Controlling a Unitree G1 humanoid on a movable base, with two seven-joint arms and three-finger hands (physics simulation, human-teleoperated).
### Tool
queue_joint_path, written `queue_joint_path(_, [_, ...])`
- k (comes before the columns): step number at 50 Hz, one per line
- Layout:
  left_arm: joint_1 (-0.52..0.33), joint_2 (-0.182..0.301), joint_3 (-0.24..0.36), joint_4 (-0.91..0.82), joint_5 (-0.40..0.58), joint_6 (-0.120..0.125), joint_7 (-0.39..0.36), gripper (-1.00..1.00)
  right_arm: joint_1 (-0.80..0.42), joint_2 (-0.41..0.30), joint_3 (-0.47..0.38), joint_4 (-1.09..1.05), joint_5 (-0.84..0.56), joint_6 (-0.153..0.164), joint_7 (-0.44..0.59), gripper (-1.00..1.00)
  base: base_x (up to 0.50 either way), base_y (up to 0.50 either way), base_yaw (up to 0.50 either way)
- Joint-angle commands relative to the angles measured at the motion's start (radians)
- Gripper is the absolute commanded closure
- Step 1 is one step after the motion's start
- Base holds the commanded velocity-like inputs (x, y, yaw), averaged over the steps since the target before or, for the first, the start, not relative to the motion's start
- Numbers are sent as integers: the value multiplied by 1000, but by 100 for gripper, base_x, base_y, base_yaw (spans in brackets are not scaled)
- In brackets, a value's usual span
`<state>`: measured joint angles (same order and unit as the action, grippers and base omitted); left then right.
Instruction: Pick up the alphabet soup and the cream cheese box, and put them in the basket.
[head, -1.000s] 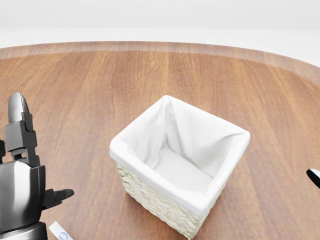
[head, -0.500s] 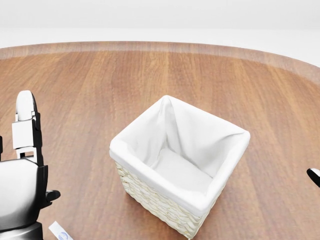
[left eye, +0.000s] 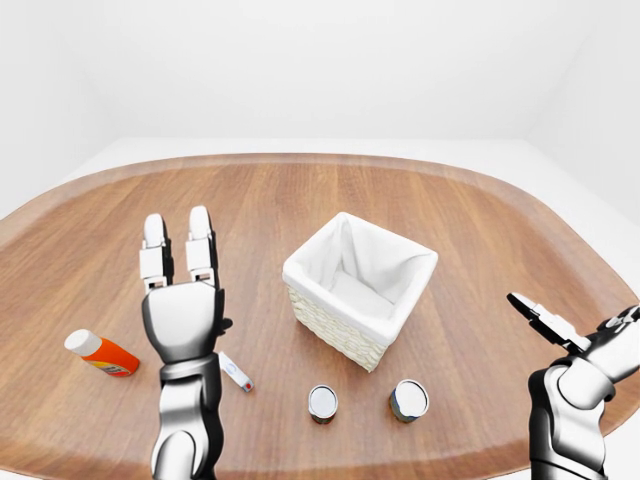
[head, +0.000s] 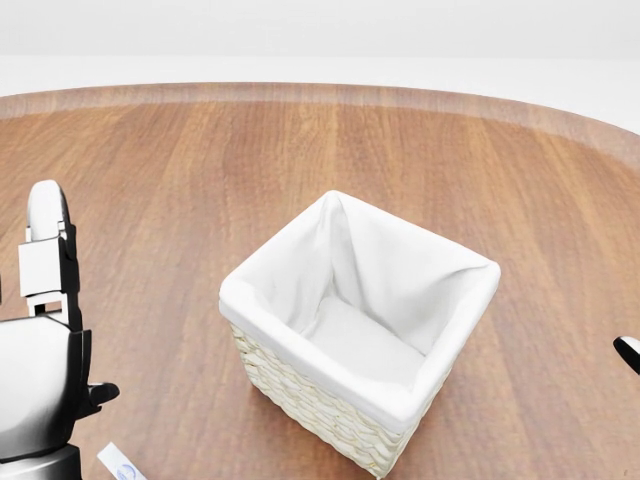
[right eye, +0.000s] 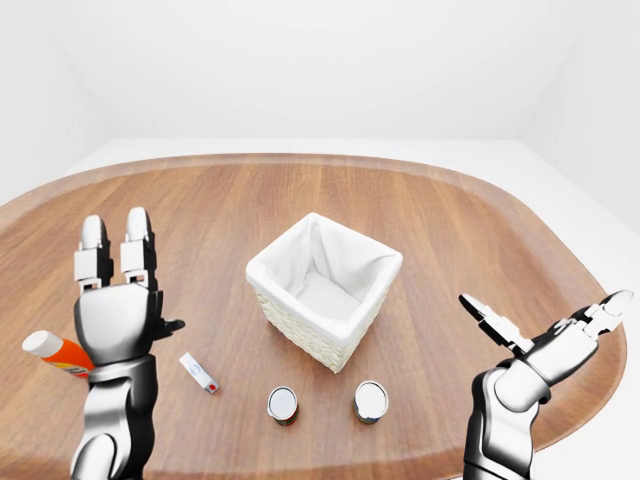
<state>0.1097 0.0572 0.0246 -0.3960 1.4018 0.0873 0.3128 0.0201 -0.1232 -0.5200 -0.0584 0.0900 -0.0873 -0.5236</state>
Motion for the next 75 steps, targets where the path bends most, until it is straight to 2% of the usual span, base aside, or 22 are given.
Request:
queue_joint_path(1, [31, 2, 1, -20, 3, 0, -31, -100, 4, 2, 1, -2, -4, 0, 0, -100, 0, 0, 0])
queue_joint_path(7, [55, 0, 6, -36, 3, 0, -106, -100, 7, 5, 0, -13, -4, 0, 0, -100, 0, 0, 0])
queue_joint_path(28, [133, -10, -23, -108, 79, 0, -182, -100, 2, 4, 2, 1, -15, 0, 0, -100, 0, 0, 0])
queue_joint_path(30, [125, -7, -28, -73, 179, 0, -172, -100, 4, 4, 2, -4, -16, 0, 0, -100, 0, 0, 0])
queue_joint_path(31, [118, -2, -27, -52, 193, 0, -170, -100, 5, 4, 2, -7, -16, 0, 0, -100, 0, 0, 0])
queue_joint_path(33, [117, 1, -27, -42, 161, 0, -173, -100, 5, 4, 2, -3, -17, 0, 0, -100, 0, 0, 0])
queue_joint_path(41, [128, 15, -57, 2, 220, 0, -95, -100, -1, -1, 4, 11, -23, 0, 0, -100, 0, 0, 0])
queue_joint_path(47, [145, 20, -66, 24, 249, 0, -104, -100, -4, -3, 7, 21, -25, 0, 0, -100, 0, 0, 0])
queue_joint_path(52, [174, 32, -60, 37, 214, 0, -122, -100, -3, -4, 8, 16, -24, 0, 0, -100, 0, 0, 0])
queue_joint_path(61, [215, 36, -59, 41, 225, -2, -130, -100, -5, -5, 10, 27, -25, 0, 0, -100, 0, 0, 0])
queue_joint_path(65, [187, 42, -49, 116, 212, -8, -113, -100, -7, -6, 10, 34, -24, 0, 0, -100, 0, 0, 0])
queue_joint_path(71, [191, 53, -46, 181, 185, -23, -77, -100, -3, -5, 8, 26, -21, 0, 0, -100, 0, 0, 0])
queue_joint_path(75, [184, 54, -54, 245, 180, -16, -50, -100, 1, -1, 8, 16, -24, 0, 0, -100, 0, 0, 0])
